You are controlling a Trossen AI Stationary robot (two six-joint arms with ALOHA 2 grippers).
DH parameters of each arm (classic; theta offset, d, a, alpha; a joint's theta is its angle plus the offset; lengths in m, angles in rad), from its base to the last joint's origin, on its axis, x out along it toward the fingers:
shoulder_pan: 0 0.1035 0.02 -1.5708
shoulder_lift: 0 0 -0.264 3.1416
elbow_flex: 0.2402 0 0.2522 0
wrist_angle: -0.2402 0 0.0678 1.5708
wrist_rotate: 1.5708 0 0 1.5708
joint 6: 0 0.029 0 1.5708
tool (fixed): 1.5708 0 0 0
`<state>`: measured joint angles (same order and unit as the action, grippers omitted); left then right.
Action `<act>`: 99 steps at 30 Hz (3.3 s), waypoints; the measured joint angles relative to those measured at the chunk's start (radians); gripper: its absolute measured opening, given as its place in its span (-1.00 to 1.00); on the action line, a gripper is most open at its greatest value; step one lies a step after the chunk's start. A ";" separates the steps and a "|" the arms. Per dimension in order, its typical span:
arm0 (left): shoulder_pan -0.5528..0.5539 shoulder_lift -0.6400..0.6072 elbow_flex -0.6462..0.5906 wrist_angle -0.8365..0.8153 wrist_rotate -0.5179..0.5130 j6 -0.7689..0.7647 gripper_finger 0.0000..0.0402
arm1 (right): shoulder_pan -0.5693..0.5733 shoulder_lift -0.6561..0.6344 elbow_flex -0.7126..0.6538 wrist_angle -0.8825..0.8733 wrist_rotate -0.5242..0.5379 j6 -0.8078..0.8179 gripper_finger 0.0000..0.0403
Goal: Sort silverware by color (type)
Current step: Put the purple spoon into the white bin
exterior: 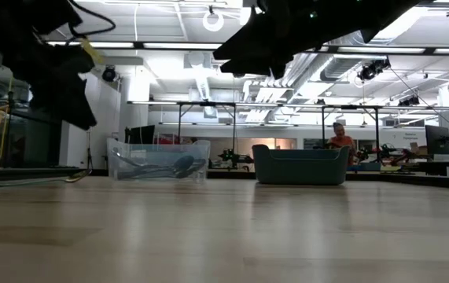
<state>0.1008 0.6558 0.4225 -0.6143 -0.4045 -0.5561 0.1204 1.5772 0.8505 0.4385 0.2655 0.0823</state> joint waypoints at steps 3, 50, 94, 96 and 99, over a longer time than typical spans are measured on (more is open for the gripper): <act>0.019 0.031 0.000 -0.011 -0.010 -0.034 -0.15 | -0.014 0.000 0.000 0.000 0.000 0.033 0.10; -0.006 0.613 0.004 -0.009 -0.015 -0.318 -0.17 | -0.022 0.000 0.000 -0.039 0.000 0.097 0.10; -0.091 0.532 -0.006 -0.063 0.030 -0.273 -0.98 | -0.022 0.000 0.000 -0.047 0.001 0.093 0.10; -0.092 0.495 -0.008 -0.082 0.026 -0.269 -0.98 | -0.022 0.000 0.000 -0.047 0.001 0.093 0.10; -0.106 0.438 -0.004 -0.110 0.008 -0.277 -0.99 | -0.022 0.000 0.000 -0.047 0.001 0.092 0.10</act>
<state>-0.0057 1.0940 0.4182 -0.7238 -0.3967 -0.8334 0.0986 1.5772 0.8507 0.3916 0.2661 0.1746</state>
